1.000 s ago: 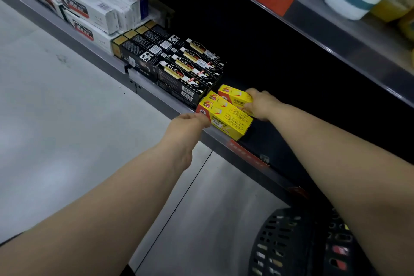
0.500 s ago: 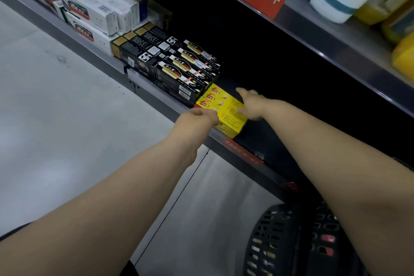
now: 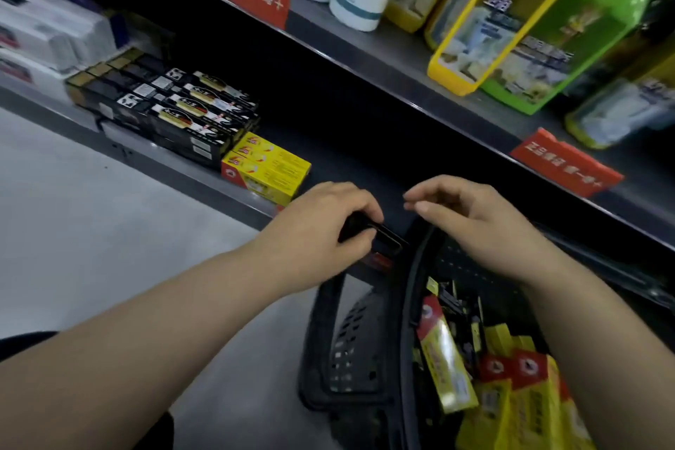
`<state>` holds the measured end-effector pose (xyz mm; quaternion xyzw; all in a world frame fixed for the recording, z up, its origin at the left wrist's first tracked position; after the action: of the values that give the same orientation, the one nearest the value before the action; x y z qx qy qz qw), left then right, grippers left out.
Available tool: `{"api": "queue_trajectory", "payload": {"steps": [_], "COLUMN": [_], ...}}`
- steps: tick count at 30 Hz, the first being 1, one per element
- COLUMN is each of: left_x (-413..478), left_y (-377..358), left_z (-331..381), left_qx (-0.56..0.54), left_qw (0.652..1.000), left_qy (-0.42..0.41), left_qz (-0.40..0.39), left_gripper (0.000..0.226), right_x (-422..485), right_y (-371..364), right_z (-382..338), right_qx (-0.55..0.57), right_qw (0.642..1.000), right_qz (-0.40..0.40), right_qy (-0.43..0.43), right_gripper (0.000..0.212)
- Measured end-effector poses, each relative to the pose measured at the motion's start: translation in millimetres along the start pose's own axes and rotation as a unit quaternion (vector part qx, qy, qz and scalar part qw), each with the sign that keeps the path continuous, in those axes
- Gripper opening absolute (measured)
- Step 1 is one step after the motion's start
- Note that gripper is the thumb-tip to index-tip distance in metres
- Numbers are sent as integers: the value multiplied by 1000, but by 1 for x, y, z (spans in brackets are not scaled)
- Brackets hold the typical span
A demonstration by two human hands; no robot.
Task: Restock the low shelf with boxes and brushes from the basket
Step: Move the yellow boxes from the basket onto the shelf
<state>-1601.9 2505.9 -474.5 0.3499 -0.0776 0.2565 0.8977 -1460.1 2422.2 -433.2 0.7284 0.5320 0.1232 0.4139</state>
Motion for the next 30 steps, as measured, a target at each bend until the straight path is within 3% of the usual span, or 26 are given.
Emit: {"api": "queue_trajectory", "payload": {"steps": [5,8,9,12,15,17,20,24,27,29,30], "left_x": [0,0,0,3,6,6,5,-2,-11,-17,-21], "left_y": [-36,-64,-73,-92,-99,-102,-104,-113,-129,-146,-156], "left_z": [53,68,72,80,82,81,82,96,109,113,116], "left_qx": [41,50,66,139,172,188,213,232,122,-48,-146], "left_qw": [990,979,974,955,948,946,942,936,953,950,930], "left_qy": [-113,-135,-141,-164,-156,-145,-115,-60,19,132,196], "left_qz": [-73,-142,-163,-204,-216,-221,-233,-259,-276,-280,-274], "left_gripper": [16,19,20,20,18,19,20,29,42,42,36], "right_x": [-73,-102,-109,-116,-110,-107,-119,-142,-170,-190,-198], "right_y": [12,-12,-25,-68,-84,-84,-81,-58,-30,-20,-18], "right_z": [87,145,160,192,196,196,194,173,150,139,137], "right_qx": [51,-15,-48,-134,-206,-185,-61,16,36,70,104], "right_qw": [992,981,975,956,943,946,956,967,975,976,974], "right_qz": [50,24,5,-51,-28,-11,-10,12,66,90,95], "right_qy": [-107,-192,-216,-255,-260,-266,-288,-254,-211,-185,-179], "right_gripper": [15,11,16,57,73,71,62,54,47,45,43]}}
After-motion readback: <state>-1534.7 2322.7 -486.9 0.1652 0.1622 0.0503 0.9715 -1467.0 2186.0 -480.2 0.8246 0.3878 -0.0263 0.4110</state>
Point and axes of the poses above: each hand's wrist, its own x-axis towards the middle knuckle, its own y-axis out of the back of the hand, z = x × y, the point moved 5 cm from there along x, towards the middle knuckle, and after that the axes turned 6 degrees about -y, right-handed, at the moved point
